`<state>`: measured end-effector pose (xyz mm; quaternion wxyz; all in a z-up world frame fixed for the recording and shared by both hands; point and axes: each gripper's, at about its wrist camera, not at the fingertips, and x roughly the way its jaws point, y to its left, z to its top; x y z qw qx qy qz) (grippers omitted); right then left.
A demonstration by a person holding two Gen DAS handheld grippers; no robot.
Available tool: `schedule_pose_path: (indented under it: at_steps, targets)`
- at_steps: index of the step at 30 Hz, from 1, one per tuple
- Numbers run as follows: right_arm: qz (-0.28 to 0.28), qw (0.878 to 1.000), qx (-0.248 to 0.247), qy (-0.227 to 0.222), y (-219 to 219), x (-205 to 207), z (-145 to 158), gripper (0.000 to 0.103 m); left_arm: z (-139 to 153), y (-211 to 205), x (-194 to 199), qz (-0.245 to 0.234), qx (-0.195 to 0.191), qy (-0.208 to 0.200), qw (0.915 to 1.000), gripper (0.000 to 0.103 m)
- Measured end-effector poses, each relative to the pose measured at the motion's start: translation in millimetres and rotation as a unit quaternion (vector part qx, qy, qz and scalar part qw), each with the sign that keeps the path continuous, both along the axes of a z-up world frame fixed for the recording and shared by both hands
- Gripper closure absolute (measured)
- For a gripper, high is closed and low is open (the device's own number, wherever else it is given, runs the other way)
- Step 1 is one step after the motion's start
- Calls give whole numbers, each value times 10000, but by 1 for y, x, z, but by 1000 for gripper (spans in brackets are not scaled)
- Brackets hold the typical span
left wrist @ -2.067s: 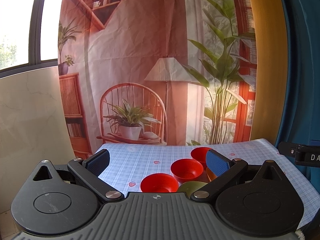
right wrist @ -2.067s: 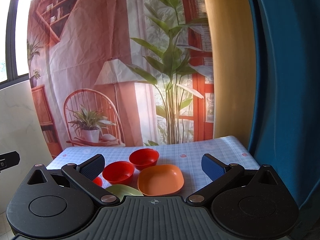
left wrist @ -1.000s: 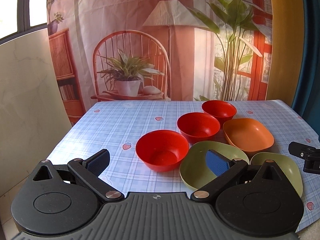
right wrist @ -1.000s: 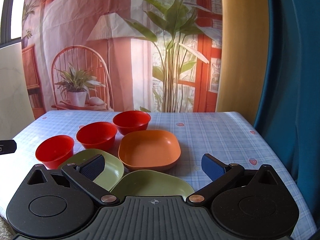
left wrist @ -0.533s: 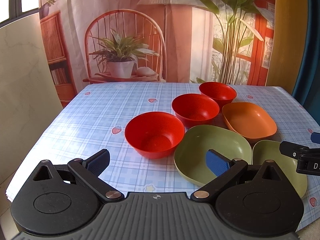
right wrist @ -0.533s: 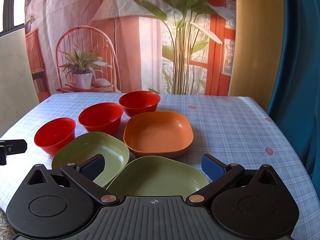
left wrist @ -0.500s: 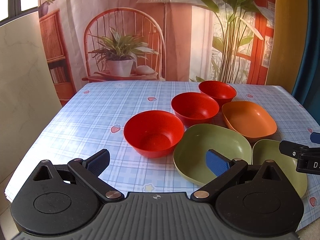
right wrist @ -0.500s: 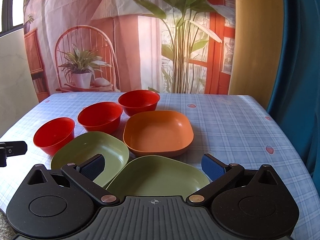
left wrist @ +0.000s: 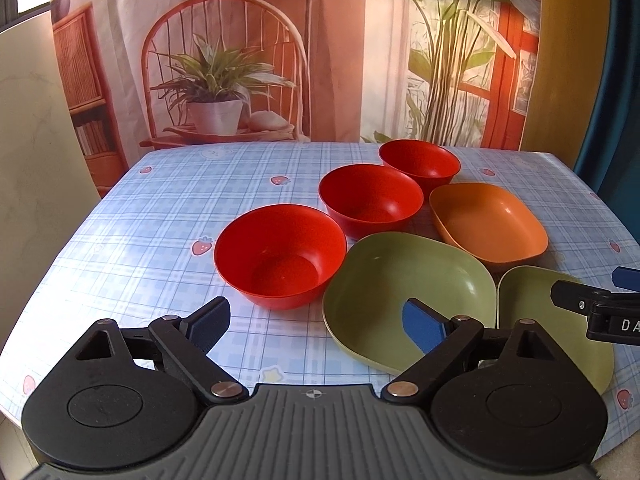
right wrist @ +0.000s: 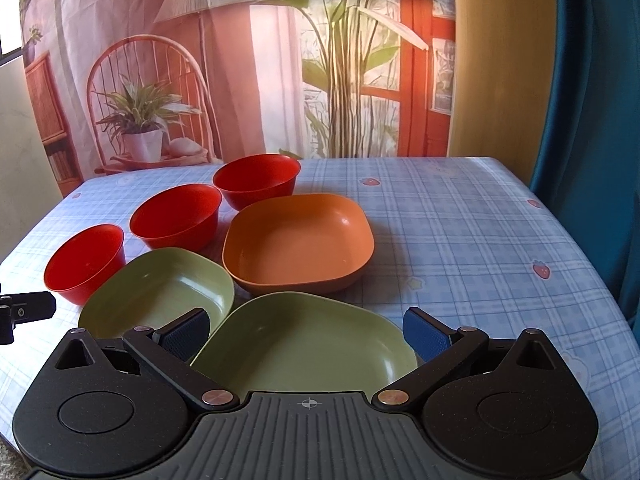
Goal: Organize plates and bowls
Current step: 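Move both grippers forward to the rim of the larger green plate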
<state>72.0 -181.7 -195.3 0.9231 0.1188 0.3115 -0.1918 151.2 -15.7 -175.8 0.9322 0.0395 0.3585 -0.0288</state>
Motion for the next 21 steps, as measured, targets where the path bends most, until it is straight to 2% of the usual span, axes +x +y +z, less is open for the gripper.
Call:
schedule_pose_path:
  at_steps: [8, 14, 21]
  targets:
    - [27, 10000, -1, 69, -9, -6, -3, 0, -7, -14, 4, -350, -191, 151, 9991, 20]
    - [-4, 9998, -63, 188, -17, -17, -8, 1, -11, -22, 5, -528, -438, 256, 9973, 23]
    - [-124, 9993, 80, 344, -26, -31, -17, 3, -14, -34, 6, -754, -467, 335, 9955, 30]
